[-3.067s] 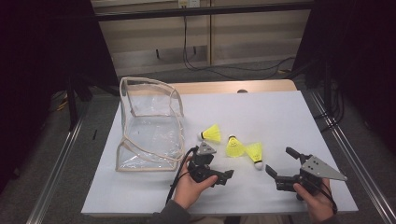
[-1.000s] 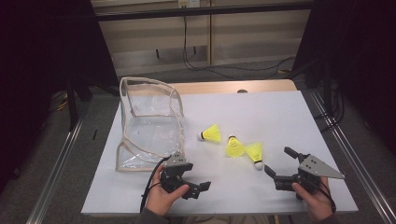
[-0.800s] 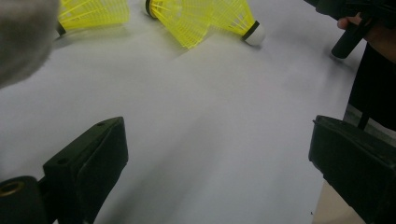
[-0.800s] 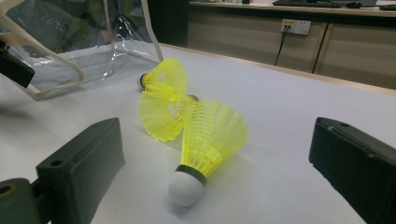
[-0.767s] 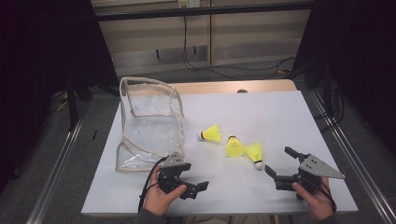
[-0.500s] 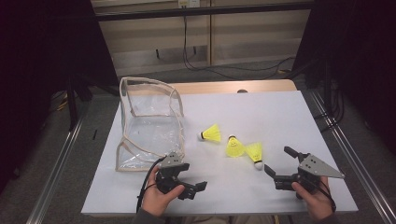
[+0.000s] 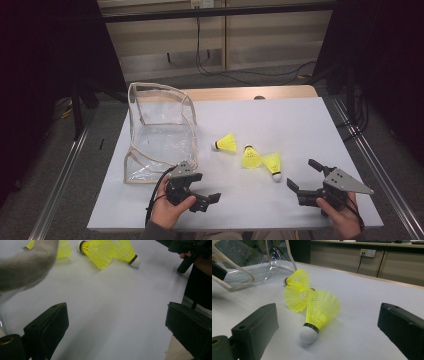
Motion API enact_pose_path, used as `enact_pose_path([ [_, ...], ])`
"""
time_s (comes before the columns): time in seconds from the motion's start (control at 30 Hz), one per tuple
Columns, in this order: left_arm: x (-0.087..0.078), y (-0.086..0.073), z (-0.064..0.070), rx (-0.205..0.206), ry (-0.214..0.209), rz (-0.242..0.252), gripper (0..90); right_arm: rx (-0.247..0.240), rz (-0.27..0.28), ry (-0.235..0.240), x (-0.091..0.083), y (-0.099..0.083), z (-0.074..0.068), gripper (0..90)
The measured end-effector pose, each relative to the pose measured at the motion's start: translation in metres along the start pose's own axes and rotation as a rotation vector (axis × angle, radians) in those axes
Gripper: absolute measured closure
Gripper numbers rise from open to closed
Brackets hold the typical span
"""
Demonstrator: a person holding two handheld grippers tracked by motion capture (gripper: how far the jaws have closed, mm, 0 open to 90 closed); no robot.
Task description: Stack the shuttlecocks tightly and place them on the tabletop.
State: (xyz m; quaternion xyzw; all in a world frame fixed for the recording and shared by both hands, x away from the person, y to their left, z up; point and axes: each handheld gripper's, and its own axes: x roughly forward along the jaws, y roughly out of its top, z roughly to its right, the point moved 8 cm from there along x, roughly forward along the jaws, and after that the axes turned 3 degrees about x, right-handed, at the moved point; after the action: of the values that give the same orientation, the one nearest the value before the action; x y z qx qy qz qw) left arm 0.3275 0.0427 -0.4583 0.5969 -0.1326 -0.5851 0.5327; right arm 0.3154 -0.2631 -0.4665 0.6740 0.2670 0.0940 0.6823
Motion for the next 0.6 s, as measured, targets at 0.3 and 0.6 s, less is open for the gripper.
enact_pose_path([
  [0.3,-0.0019,-0.0010,0.0005,0.005,-0.009,-0.004,5.0,0.014,0.002,-0.014,-0.0013,-0.0004,0.0056,2.3],
  [0.6,-0.0039,-0.0019,0.0001,0.011,-0.023,0.001,5.4,0.015,0.002,-0.009,-0.0005,0.0002,0.0039,2.3],
])
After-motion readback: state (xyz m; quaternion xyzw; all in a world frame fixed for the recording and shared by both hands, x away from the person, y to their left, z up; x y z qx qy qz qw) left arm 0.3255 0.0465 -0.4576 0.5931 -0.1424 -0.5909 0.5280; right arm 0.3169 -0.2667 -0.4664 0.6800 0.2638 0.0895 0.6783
